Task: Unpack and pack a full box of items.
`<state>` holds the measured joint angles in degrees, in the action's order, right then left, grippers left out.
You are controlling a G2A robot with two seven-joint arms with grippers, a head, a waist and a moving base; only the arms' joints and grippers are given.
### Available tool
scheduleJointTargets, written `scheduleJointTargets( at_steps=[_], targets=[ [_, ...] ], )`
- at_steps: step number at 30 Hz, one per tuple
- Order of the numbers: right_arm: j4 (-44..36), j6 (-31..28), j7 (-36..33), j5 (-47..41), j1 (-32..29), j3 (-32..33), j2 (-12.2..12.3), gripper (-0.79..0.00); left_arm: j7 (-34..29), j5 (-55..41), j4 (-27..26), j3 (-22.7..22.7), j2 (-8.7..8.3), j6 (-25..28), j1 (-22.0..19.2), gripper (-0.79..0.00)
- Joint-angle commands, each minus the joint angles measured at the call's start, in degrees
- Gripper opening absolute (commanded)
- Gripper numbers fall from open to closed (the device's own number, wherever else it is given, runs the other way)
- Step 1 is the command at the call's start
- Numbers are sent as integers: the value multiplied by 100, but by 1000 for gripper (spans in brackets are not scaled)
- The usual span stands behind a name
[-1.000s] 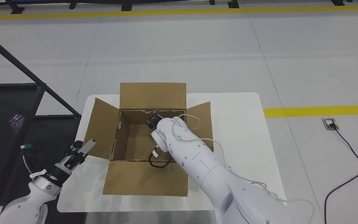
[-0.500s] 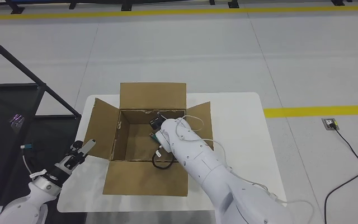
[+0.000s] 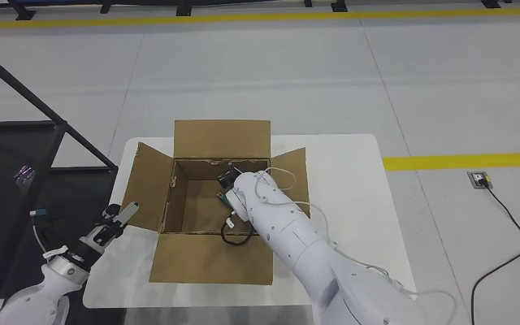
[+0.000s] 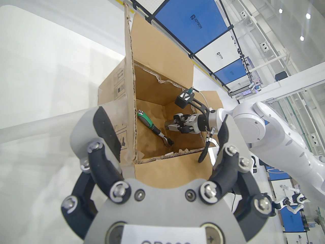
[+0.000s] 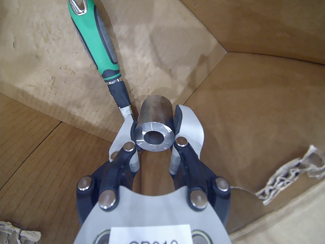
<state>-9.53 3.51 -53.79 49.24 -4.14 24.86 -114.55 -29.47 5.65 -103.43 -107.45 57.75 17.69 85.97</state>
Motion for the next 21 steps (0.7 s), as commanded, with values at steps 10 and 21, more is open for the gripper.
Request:
scheduleJointTargets(
  at_steps=[10, 21],
  targets=[
    [1, -96, -115, -1, -20, -2, -7, 0, 0, 0, 0, 0, 0, 0, 0, 0],
    [-64, -157, 137, 16, -95, 6, 15, 0, 0, 0, 0, 0, 0, 0, 0, 0]
  ],
)
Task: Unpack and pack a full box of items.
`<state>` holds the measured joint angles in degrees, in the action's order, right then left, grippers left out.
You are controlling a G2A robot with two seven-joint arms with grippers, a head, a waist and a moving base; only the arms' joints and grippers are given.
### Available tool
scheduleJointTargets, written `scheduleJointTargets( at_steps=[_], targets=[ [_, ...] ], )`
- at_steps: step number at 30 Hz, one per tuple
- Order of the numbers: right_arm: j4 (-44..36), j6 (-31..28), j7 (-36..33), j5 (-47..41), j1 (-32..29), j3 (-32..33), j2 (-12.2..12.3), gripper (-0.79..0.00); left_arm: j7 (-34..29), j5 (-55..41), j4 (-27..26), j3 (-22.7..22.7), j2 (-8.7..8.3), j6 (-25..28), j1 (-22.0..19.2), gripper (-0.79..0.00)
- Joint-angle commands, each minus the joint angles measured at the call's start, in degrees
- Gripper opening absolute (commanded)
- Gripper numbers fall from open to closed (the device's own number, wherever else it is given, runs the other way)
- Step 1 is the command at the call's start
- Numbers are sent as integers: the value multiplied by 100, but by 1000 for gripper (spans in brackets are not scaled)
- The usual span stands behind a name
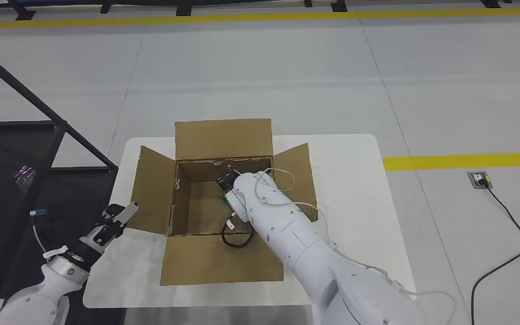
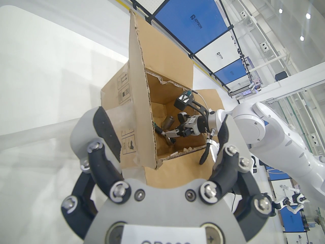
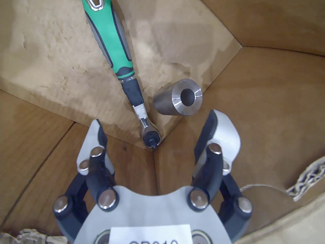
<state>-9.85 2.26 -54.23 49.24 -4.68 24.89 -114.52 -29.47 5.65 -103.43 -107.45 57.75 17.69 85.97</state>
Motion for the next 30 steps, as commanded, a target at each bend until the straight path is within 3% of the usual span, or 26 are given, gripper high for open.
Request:
scheduleJointTargets(
  at_steps=[1, 12, 18, 23, 30],
  targets=[
    [-76, -8, 274, 52, -61, 0, 20, 0, 0, 0, 0, 0, 0, 0, 0, 0],
    [-1700, 993, 287, 768, -409, -50, 191, 0, 0, 0, 0, 0, 0, 0, 0, 0],
    [-3211, 1563, -243, 1488, -793, 120, 586, 0, 0, 0, 0, 0, 0, 0, 0, 0],
    [-5055, 1867, -909, 2406, -1499, 535, 1104, 0, 0, 0, 0, 0, 0, 0, 0, 0],
    [-5055, 1867, -909, 2406, -1499, 535, 1104, 0, 0, 0, 0, 0, 0, 0, 0, 0]
  ],
)
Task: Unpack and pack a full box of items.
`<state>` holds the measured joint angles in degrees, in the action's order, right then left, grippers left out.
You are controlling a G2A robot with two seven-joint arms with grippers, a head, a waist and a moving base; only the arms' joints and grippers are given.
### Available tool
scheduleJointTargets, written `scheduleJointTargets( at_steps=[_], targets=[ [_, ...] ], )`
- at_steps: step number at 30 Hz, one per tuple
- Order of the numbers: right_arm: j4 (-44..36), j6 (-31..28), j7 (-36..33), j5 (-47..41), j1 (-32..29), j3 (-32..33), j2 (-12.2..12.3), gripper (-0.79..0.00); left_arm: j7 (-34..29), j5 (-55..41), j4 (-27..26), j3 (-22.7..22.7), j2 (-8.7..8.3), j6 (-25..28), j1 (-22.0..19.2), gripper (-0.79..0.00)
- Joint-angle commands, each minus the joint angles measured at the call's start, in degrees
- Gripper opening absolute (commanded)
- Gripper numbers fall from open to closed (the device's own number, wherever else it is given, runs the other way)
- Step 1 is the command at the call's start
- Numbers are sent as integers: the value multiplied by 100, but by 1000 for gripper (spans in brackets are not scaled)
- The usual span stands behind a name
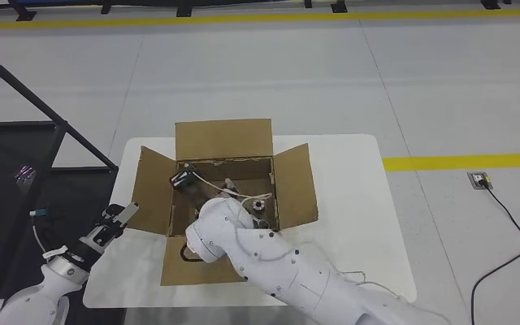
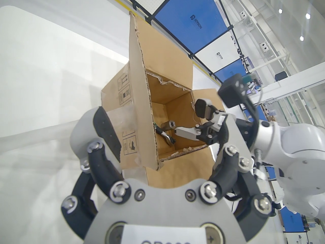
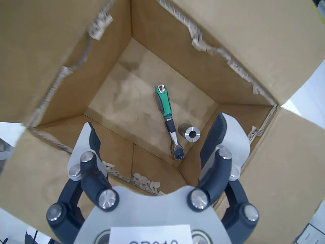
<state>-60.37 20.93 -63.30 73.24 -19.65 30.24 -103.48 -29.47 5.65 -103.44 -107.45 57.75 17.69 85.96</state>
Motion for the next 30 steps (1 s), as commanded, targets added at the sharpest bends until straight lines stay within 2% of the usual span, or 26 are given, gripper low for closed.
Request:
scheduleJointTargets(
  at_steps=[1, 4, 8, 12, 16, 24, 26, 30],
  targets=[
    [-16, -25, 41, -18, -25, 13, 1, 0, 0, 0, 0, 0, 0, 0, 0, 0],
    [-176, -343, 388, -352, -152, 412, 66, 0, 5, 5, -22, 19, 2, 1, 7, 0],
    [-979, -910, 730, -674, -621, 1241, 312, 0, -34, 128, -167, 104, 0, 41, 9, 0],
    [-2258, -1427, 922, -727, -1494, 2102, 606, 0, -242, 12, -284, 243, -3, 48, -39, 0],
    [-3516, -1453, 1319, -822, -2540, 2800, 792, 0, -372, 68, -395, 382, -9, 16, -112, 0],
    [-3522, -1495, 1410, -844, -2605, 2836, 801, 0, -585, 385, -512, 915, -6, -57, -342, 0],
    [-3699, -1731, 1524, -1215, -2770, 3115, 838, 0, -651, 484, -529, 1093, -3, -68, -429, 0],
    [-4232, -2425, 1514, -2179, -3257, 4098, 979, 0, -806, 539, -435, 1467, 10, -170, -633, 0]
  ],
)
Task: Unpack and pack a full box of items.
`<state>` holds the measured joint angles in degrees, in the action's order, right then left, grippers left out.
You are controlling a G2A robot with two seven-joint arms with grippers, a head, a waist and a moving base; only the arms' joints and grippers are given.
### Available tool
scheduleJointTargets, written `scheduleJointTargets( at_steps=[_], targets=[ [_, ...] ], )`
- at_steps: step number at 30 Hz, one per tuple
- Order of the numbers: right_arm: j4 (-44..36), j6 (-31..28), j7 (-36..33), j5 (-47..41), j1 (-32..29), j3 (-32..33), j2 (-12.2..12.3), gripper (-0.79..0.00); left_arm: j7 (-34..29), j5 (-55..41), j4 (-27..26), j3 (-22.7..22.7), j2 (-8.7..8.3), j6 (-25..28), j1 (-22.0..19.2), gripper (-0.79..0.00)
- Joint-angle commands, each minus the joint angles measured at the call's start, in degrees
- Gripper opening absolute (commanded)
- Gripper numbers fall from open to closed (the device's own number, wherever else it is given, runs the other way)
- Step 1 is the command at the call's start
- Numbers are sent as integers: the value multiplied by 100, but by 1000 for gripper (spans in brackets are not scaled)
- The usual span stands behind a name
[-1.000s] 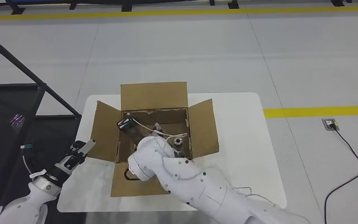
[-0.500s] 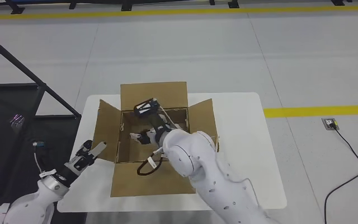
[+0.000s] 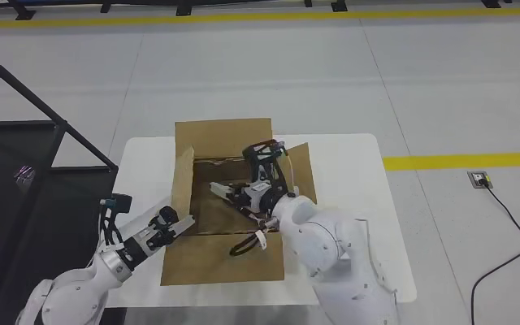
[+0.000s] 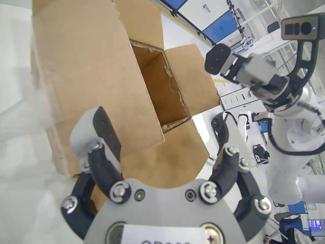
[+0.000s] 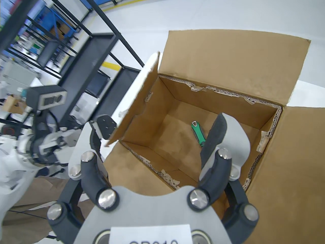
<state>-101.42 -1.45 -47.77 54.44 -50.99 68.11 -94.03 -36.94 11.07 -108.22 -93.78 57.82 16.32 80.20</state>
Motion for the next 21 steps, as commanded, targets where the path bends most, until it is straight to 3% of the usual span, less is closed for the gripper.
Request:
scheduleJointTargets(
  at_steps=[1, 6, 9, 14, 21],
  targets=[
    [-228, -439, -127, -619, -237, 562, 74, 0, -117, 47, 101, 188, 4, -69, -133, 0],
    [-155, -1696, -813, -2530, -592, 1893, 280, 0, -248, 114, 524, 628, 33, -245, -591, 0],
    [255, -2033, -1303, -3495, -525, 2585, 409, 0, -282, 100, 683, 777, 45, -267, -769, 0],
    [1093, -1555, -1487, -3670, -121, 3218, 585, 0, -466, 15, 880, 878, 46, -322, -955, 0],
    [2690, -1280, -2824, -3560, 894, 3055, 809, 0, -513, 43, 1033, 993, 48, -383, -1078, 0]
  ],
)
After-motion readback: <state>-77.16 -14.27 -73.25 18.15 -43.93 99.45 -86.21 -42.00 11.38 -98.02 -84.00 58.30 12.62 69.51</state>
